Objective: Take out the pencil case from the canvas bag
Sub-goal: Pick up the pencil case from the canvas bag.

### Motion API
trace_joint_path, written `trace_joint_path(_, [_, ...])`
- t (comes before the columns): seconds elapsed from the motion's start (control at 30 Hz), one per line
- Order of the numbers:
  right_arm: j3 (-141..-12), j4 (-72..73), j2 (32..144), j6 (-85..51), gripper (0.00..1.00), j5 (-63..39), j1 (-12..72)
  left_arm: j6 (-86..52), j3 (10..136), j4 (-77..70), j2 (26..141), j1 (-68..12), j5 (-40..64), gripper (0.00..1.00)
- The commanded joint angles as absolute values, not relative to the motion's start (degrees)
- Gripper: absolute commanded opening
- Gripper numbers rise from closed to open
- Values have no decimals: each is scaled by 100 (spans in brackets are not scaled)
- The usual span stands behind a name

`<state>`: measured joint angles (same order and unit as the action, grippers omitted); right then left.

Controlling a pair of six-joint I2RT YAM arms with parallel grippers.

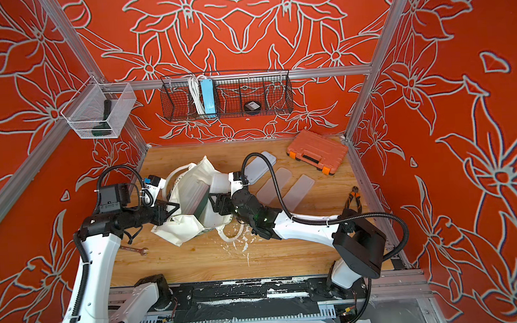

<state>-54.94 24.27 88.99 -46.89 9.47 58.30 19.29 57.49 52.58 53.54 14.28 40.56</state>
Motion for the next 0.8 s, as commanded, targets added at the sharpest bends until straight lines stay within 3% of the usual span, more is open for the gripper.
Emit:
trace_joint_path(0.0, [-5392,2476,8621,-4562,56,1109,5801,2021,5873,5207,5309,1424,3888,0])
trace_joint_path(0.77, [-4993,1708,7565,-4287,58,1891,5536,1039,5942,4207,5246,1424,3155,0])
